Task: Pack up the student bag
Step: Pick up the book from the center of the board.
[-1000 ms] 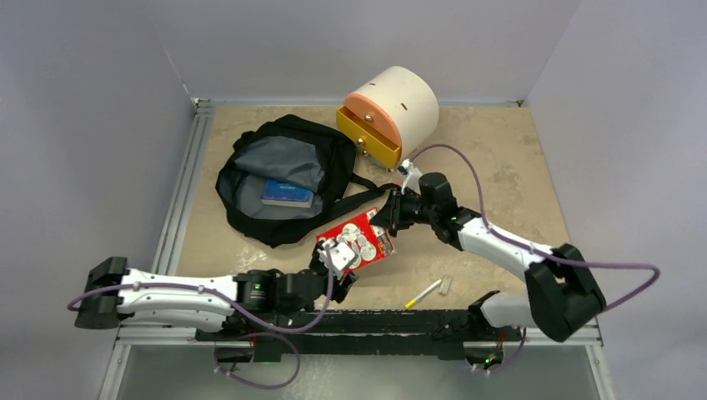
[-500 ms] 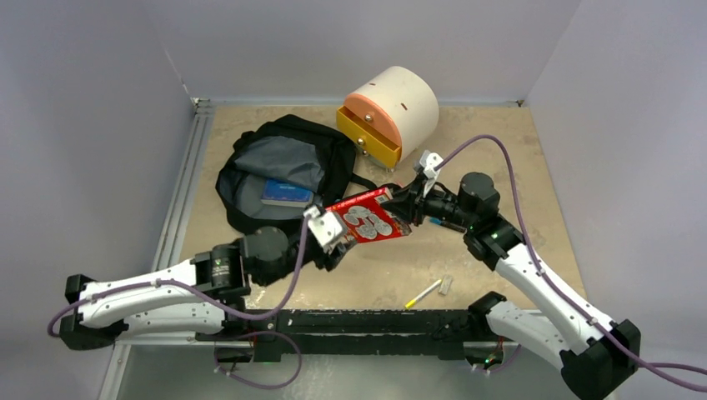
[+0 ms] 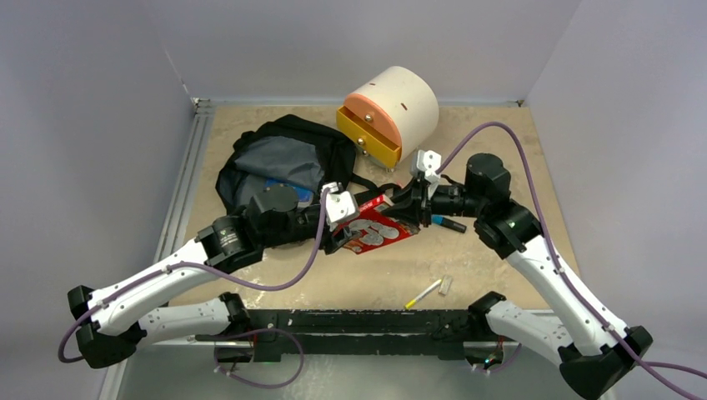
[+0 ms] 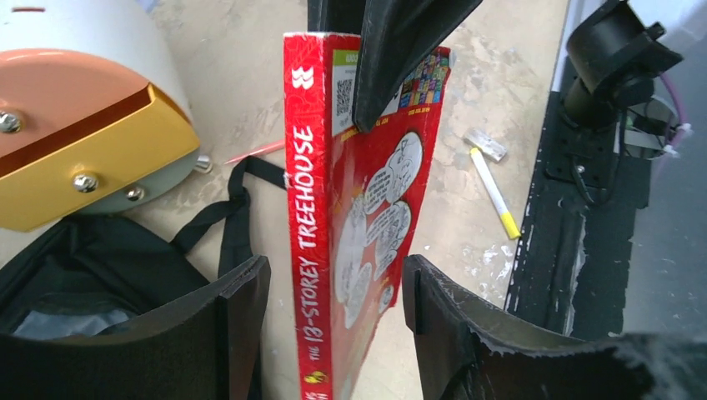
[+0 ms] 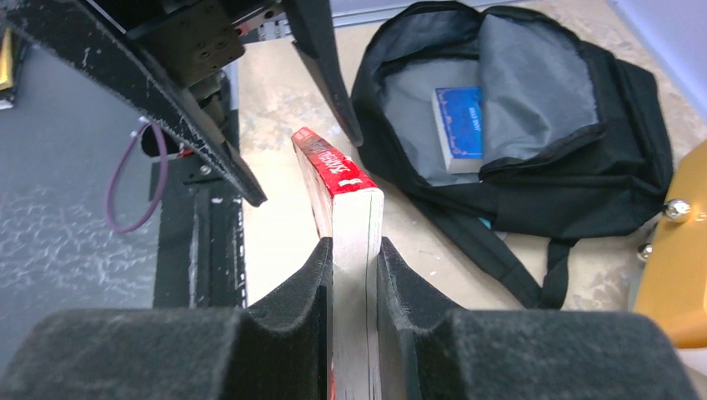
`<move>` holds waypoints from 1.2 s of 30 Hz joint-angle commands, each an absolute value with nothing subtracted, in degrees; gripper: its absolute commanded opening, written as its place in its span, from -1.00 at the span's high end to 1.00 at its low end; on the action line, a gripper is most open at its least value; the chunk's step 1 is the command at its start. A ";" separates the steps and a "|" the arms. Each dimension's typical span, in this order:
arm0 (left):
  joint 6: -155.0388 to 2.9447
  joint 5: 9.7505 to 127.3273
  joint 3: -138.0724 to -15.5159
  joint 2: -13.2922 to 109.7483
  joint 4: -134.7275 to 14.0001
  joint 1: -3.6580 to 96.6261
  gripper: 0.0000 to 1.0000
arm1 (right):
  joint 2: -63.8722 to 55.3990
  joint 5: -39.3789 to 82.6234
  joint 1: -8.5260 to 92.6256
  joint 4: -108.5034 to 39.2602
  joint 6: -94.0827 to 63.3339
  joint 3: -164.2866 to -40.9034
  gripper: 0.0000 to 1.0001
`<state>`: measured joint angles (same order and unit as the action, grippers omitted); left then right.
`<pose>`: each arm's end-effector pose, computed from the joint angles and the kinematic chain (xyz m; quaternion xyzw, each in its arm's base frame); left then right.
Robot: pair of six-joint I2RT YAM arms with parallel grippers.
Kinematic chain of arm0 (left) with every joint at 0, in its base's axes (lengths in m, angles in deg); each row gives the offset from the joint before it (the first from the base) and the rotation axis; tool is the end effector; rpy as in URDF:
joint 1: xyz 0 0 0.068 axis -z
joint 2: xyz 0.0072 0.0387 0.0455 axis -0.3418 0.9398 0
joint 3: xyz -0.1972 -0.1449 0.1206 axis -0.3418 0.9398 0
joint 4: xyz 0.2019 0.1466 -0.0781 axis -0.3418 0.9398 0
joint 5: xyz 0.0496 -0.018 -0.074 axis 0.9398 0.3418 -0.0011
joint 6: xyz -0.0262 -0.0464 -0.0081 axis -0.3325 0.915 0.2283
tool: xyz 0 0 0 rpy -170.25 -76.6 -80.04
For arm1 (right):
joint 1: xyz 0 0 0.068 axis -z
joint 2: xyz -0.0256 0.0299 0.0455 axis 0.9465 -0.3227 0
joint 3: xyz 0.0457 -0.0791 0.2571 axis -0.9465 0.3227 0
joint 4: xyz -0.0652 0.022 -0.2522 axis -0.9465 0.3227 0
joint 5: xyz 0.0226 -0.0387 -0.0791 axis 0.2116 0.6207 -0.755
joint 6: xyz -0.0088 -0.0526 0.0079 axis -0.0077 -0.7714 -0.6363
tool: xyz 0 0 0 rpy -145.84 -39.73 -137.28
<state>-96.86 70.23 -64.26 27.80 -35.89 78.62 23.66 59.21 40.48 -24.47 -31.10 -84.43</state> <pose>0.1069 -0.1831 0.3762 0.4781 0.6500 -0.2882 0.5156 0.1592 0.1239 0.3918 -0.4742 0.5610 0.3978 0.5497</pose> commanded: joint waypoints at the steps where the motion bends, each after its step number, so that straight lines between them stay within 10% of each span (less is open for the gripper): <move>1: -98.52 62.66 -66.39 27.82 -36.50 77.41 -0.18 | 24.37 65.41 40.46 -21.60 -34.03 -88.97 1.00; 12: -97.32 57.67 -66.34 30.30 -36.53 77.07 0.08 | 25.28 68.95 40.50 -24.14 -31.77 -89.72 1.00; 18: -95.19 60.94 -65.71 29.18 -38.22 77.11 0.99 | 25.90 66.45 40.52 -22.50 -32.36 -89.81 1.00; 25: -95.33 58.31 -64.94 26.70 -39.38 77.04 1.00 | 27.98 64.84 40.48 -20.89 -31.23 -89.02 -0.25; 36: -98.34 40.48 -69.72 27.81 -36.71 77.03 1.00 | 25.58 67.86 40.48 -14.06 -34.08 -90.19 -0.18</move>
<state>-96.10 50.80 -64.59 26.64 -34.82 76.93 27.04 66.27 40.43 -16.72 -32.04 -87.25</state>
